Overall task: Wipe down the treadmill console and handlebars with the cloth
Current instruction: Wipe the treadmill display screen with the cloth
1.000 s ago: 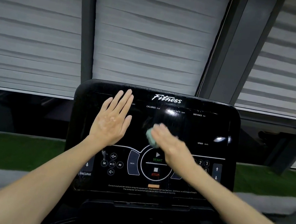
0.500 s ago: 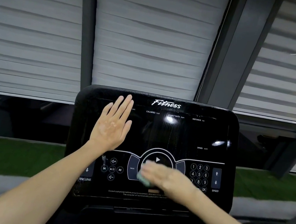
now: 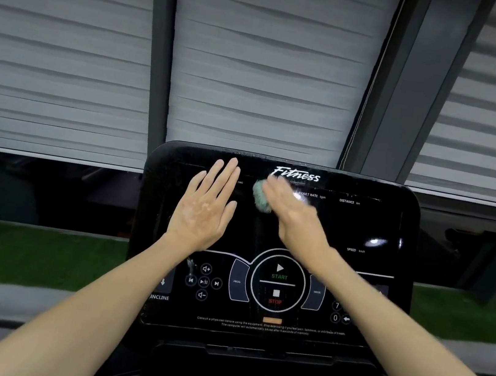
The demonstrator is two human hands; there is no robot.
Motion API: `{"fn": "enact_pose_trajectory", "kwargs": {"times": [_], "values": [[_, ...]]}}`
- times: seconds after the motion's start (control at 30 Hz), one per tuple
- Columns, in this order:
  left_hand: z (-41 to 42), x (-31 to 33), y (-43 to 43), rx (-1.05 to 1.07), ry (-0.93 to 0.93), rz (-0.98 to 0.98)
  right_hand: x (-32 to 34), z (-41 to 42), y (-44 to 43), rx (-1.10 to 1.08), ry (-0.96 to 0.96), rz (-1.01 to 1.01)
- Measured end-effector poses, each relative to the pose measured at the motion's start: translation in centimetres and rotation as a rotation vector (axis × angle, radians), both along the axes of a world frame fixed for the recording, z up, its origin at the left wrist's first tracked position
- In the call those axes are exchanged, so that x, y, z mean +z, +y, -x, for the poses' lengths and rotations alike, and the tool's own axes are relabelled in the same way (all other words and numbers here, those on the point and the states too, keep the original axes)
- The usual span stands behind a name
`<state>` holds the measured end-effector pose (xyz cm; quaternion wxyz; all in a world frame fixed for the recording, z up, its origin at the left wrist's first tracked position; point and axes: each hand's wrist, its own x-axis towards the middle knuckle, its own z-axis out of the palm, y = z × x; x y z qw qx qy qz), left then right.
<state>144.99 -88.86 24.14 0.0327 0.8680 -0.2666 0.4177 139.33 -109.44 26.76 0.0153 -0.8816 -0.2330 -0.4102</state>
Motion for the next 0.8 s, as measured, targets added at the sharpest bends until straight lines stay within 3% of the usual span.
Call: {"fn": "enact_pose_trajectory", "kwargs": {"times": [0.23, 0.33, 0.53, 0.8], "values": [[0.0, 0.1, 0.1, -0.012, 0.004, 0.002, -13.6, 6.9, 0.1, 0.22, 0.246, 0.22], [0.0, 0.1, 0.3, -0.033, 0.011, -0.001, -16.2, 8.3, -0.5, 0.26, 0.311, 0.328], [-0.4, 0.2, 4.2, 0.019, -0.025, -0.007, -13.8, 7.0, -0.7, 0.288, 0.238, 0.433], [-1.2, 0.1, 8.1, 0.022, 0.003, 0.045, -1.6, -0.2, 1.2, 0.131, 0.074, 0.193]]}}
